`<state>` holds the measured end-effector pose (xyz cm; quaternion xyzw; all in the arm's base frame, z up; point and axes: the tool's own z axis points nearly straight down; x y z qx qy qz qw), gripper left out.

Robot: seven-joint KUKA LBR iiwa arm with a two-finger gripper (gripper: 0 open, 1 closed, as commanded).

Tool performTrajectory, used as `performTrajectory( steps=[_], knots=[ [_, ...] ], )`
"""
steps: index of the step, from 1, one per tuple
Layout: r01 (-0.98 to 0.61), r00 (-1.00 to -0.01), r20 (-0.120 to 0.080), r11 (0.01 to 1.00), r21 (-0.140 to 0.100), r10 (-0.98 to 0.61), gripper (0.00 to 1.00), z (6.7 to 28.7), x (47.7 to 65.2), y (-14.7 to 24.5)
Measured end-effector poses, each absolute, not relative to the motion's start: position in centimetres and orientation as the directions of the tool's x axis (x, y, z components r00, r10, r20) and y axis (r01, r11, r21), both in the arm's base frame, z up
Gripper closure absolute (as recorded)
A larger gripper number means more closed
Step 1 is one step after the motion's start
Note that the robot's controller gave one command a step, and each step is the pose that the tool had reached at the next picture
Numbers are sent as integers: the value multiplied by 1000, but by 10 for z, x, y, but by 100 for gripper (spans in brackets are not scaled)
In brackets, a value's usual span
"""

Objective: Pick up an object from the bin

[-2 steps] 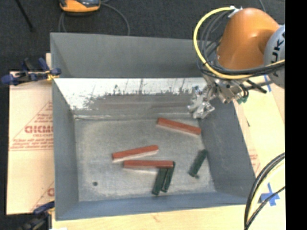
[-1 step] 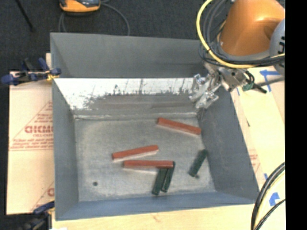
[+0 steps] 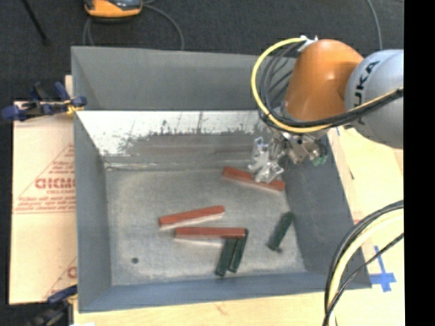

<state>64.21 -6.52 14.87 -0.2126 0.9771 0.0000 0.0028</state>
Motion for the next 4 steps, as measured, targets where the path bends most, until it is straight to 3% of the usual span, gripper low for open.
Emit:
performTrajectory(
  steps=[1, 2, 4],
  knots=[
    [-415, -910, -6, 910, -1, -415, 100, 149, 642, -65],
    [-374, -928, -3, 928, 0, -374, 100, 178, 635, -55],
    [-346, -938, -6, 938, -4, -346, 100, 289, 636, -64]
  ],
)
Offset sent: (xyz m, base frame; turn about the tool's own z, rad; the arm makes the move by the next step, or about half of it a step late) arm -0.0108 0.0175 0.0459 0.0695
